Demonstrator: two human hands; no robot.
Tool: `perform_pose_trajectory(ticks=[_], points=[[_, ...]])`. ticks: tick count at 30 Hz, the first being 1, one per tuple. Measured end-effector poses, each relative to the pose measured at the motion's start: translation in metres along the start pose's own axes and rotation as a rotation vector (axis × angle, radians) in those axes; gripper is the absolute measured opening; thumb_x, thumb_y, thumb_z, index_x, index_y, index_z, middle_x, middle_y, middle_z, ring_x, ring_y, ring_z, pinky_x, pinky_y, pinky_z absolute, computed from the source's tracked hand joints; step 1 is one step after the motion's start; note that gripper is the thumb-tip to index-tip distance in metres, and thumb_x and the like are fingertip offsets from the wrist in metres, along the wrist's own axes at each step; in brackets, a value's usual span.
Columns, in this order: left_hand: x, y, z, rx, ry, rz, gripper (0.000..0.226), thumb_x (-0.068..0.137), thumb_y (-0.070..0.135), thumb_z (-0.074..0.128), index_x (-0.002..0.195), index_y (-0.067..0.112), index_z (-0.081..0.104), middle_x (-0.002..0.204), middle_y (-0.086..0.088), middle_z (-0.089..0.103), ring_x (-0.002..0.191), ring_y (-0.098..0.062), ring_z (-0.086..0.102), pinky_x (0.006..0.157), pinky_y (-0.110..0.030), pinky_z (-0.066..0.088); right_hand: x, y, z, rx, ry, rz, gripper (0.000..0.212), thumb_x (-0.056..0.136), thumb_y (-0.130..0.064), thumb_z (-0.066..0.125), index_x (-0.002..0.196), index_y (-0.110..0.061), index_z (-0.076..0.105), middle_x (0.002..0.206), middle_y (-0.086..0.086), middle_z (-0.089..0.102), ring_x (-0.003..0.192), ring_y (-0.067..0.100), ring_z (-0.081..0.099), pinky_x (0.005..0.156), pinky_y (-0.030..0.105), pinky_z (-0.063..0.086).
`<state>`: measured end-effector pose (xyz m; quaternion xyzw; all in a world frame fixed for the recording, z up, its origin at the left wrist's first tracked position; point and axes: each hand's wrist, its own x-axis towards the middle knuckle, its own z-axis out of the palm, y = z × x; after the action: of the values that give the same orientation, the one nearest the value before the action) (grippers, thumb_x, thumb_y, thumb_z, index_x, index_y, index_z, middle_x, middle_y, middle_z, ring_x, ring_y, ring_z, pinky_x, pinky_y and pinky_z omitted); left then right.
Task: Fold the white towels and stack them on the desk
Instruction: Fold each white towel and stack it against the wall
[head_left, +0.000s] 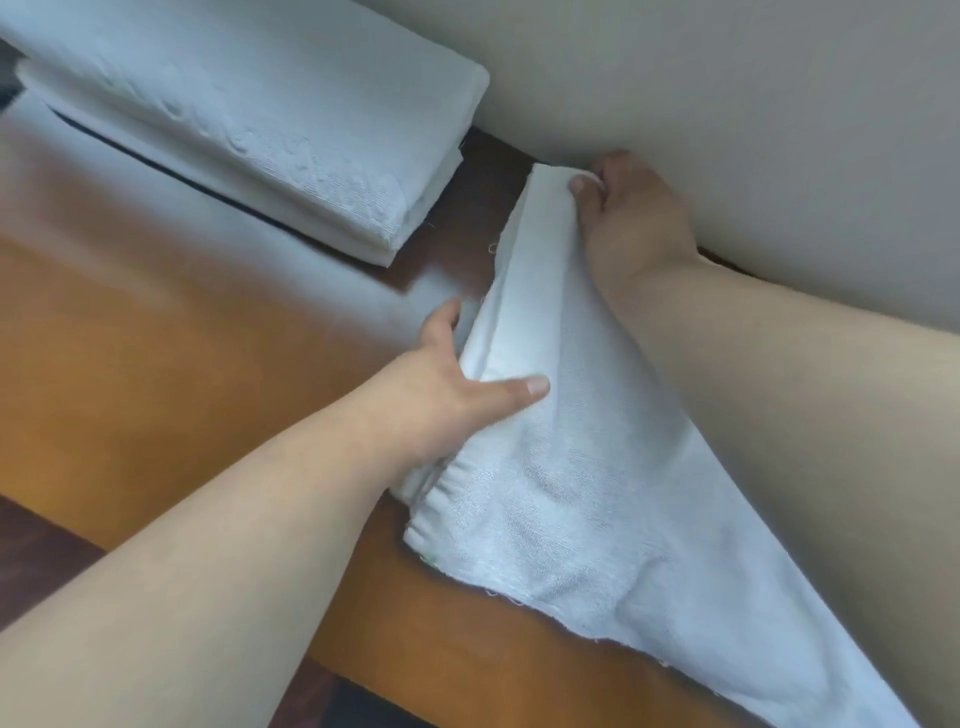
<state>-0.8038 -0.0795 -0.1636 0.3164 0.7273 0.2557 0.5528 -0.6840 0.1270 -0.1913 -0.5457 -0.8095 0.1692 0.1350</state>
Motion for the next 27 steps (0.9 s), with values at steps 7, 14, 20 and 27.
perform_pose_trajectory(ticks=[7, 14, 20, 27], points=[[-0.001, -0.022, 0.001, 0.153, 0.280, 0.121, 0.044, 0.083, 0.039, 0.067, 0.106, 0.046, 0.030, 0.085, 0.027, 0.055, 0.069, 0.016, 0.056, 0.053, -0.007, 0.042, 0.000, -0.007, 0.013, -0.149, 0.035, 0.068, 0.036, 0.099, -0.047, 0.038, 0.115, -0.020, 0.058, 0.127, 0.003, 0.057, 0.122, 0.029, 0.046, 0.095, 0.041, 0.032], [-0.020, -0.040, -0.005, 0.239, 0.289, 0.230, 0.048, 0.088, 0.053, 0.057, 0.124, 0.058, 0.026, 0.115, 0.022, 0.052, 0.089, -0.006, 0.058, 0.074, -0.029, 0.045, 0.002, -0.016, 0.014, -0.118, 0.030, 0.079, 0.033, 0.102, -0.038, 0.037, 0.110, -0.014, 0.058, 0.120, 0.009, 0.059, 0.112, 0.031, 0.052, 0.092, 0.039, 0.037], [-0.045, -0.055, -0.011, 0.388, 0.388, 0.109, 0.031, 0.079, 0.071, 0.051, 0.100, 0.053, 0.038, 0.097, 0.017, 0.043, 0.050, -0.005, 0.057, 0.042, -0.020, 0.037, -0.008, -0.027, 0.008, -0.205, 0.003, -0.127, 0.032, 0.097, -0.017, 0.039, 0.125, -0.015, 0.054, 0.134, 0.011, 0.051, 0.122, 0.034, 0.044, 0.098, 0.042, 0.033], [-0.077, -0.064, -0.011, 0.377, 0.388, -0.052, 0.030, 0.079, 0.064, 0.063, 0.094, 0.041, 0.053, 0.076, 0.018, 0.052, 0.050, 0.008, 0.057, 0.047, -0.019, 0.032, -0.056, -0.060, -0.008, -0.336, -0.460, -0.512, 0.056, 0.084, -0.007, 0.039, 0.131, -0.035, 0.049, 0.130, 0.005, 0.050, 0.118, 0.035, 0.042, 0.088, 0.035, 0.033]])
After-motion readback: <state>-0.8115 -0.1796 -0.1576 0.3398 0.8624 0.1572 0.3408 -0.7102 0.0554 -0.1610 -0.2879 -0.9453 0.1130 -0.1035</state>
